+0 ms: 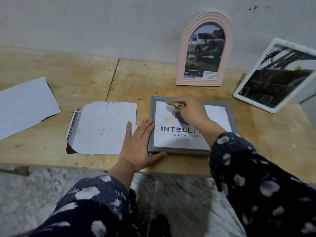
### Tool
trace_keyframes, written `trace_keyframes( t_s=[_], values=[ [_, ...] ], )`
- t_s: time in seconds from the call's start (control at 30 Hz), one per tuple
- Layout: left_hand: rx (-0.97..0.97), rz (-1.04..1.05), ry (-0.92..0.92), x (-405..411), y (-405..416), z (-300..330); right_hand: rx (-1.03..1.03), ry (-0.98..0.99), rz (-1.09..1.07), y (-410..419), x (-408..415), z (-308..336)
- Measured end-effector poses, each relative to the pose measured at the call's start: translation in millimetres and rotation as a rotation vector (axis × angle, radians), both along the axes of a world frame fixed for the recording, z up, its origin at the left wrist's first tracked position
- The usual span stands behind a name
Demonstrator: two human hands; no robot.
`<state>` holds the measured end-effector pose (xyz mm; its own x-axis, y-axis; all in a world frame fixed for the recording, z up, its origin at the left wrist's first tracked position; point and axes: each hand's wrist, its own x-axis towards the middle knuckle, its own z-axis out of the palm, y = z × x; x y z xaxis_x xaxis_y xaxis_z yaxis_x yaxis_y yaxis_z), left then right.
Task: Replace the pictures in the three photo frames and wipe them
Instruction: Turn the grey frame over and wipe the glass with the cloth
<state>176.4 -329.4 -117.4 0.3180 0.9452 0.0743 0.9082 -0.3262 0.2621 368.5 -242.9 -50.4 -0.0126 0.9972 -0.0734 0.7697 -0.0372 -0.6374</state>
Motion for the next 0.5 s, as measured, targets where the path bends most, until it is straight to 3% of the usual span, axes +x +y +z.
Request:
trace_keyframes(
  t_s=[0.07, 0.2, 0.5],
  values=[
    [0.008, 0.005, -0.03, -0.3, 0.5, -1.2, 0.066, -0.178, 0.058, 15.1, -5.5, -9.1],
    [0.015, 0.029, -0.02, 0.4, 0.4, -0.8, -0.16, -0.608, 0.31, 8.3, -16.4, -45.7],
    [0.016, 0.049, 0.013, 0.0, -0.9, -2.9, -0.165, -0.494, 0.388, -38.1, -15.3, -43.7]
  ],
)
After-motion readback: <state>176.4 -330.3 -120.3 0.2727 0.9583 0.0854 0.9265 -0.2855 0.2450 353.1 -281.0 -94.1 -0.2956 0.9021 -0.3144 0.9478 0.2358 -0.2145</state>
